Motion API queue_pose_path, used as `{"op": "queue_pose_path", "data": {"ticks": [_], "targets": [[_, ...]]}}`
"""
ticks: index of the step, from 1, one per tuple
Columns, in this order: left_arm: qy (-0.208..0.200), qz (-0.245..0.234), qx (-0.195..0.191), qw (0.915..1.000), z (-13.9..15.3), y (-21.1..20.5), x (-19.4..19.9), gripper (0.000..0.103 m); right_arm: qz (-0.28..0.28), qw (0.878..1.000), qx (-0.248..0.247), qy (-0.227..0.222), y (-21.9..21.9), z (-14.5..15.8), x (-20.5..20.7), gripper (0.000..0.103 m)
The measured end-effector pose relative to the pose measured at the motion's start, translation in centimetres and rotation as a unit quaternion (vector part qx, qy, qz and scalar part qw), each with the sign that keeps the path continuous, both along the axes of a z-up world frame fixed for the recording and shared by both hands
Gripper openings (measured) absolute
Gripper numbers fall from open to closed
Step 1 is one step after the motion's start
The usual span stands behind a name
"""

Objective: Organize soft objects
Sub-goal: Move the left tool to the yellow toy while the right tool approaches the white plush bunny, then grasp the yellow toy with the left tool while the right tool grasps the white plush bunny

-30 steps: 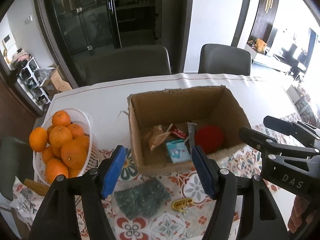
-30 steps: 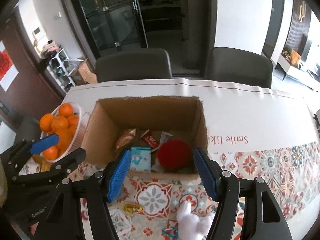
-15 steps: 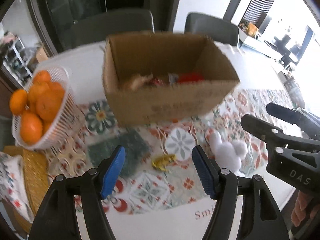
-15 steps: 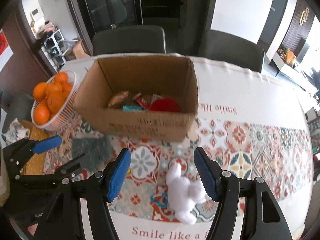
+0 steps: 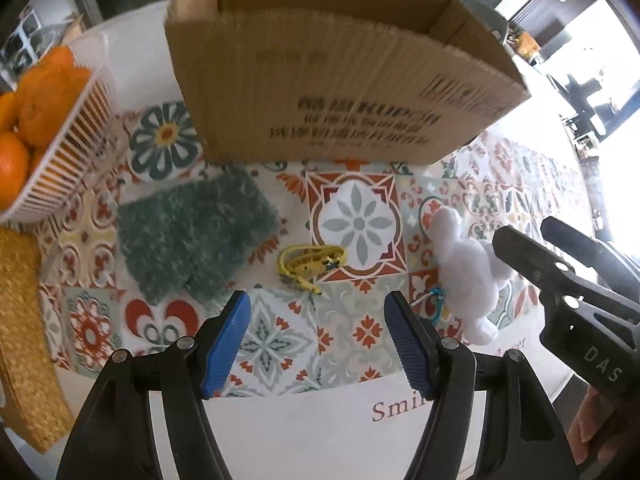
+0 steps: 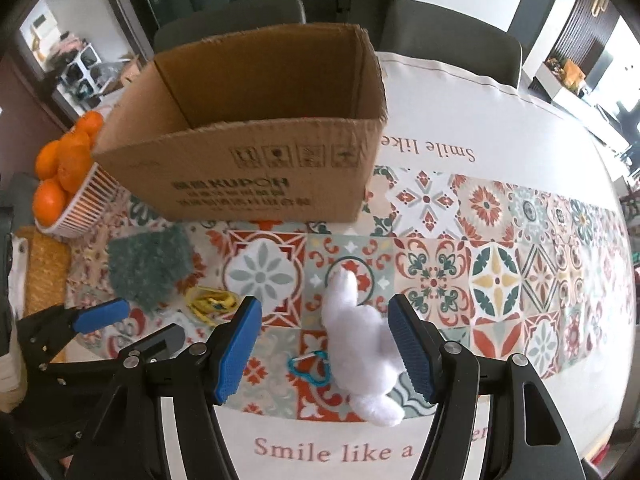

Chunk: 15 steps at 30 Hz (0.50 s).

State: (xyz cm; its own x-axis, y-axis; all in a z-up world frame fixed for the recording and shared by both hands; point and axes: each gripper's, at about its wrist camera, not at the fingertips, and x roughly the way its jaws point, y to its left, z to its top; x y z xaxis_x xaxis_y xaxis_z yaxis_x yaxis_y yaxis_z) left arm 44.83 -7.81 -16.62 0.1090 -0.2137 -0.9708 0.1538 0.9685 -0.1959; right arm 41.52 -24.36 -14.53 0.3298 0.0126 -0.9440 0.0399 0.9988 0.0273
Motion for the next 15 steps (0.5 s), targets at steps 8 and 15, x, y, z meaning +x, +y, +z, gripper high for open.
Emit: {"op": "queue_pose_path", "data": {"ticks": [8, 15], "targets": [[0.027, 0.048, -0.002, 0.9985, -3.0, -1.0, 1.0, 0.069, 0.006, 0.999, 0.012, 0.038, -1.5, -3.2, 1.5, 0.067], [0.044, 0.076, -0.002, 0.9962, -4.9, -1.3, 1.5, 0.069, 0.020, 0.998, 0.034, 0.054, -2.0, -5.1, 2.4, 0.067]]}}
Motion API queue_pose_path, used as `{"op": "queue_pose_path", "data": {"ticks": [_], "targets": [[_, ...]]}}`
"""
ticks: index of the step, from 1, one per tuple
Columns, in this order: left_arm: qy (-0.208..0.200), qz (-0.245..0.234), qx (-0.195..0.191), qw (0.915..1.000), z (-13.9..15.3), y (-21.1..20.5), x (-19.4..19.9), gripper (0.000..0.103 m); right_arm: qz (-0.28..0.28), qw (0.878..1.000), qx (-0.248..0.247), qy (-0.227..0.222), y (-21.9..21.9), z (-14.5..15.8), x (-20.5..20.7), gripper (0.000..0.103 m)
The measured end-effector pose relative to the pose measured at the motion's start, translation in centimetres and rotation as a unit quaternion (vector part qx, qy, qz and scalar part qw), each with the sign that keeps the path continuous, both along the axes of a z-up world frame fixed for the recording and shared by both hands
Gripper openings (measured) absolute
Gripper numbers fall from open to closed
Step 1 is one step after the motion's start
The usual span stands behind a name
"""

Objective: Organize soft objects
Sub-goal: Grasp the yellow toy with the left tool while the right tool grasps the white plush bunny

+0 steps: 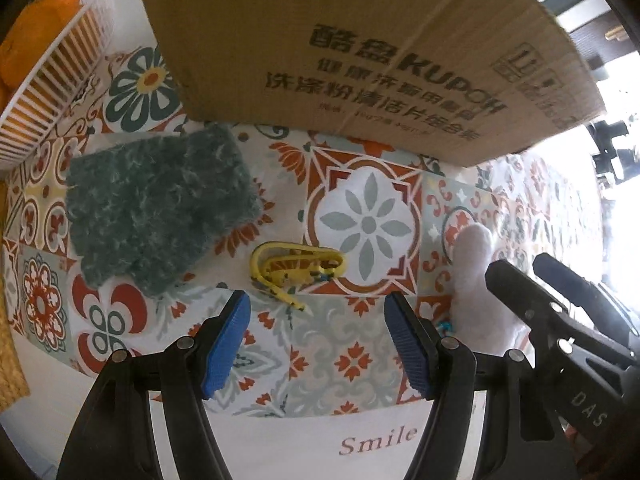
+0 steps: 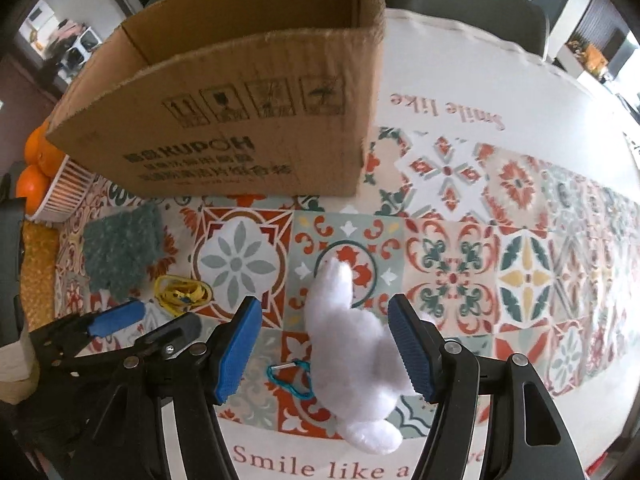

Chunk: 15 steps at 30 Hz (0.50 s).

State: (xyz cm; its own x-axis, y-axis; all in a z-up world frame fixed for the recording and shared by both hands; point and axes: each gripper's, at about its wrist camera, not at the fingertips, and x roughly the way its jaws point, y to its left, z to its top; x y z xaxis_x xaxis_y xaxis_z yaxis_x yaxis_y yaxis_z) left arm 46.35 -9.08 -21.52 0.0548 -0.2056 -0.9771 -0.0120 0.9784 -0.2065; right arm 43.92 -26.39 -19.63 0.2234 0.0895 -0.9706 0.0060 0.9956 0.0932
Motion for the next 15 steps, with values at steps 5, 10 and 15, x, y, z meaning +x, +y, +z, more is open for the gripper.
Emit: {"op": "queue_pose_path", "data": {"ticks": [5, 10, 15], "targets": [[0.008, 0.012, 0.004, 0.9999, -1.5, -0.6, 0.7, 0.069, 0.007, 1.000, 0.006, 0.010, -0.3, -1.3, 1.1, 0.067], [0.003, 0.022, 0.028, 0.9994, -2.8, -1.7, 1.2, 0.069, 0.018, 1.000, 0.011, 0.016, -0.5, -2.4, 1.9, 0.067], [0.002, 0.033, 0.046, 0.9984, -4.1, -2.1, 2.4, 0.069, 0.028, 0.999, 0.005, 0.025, 0.1, -3.5, 2.6, 0.066]]}}
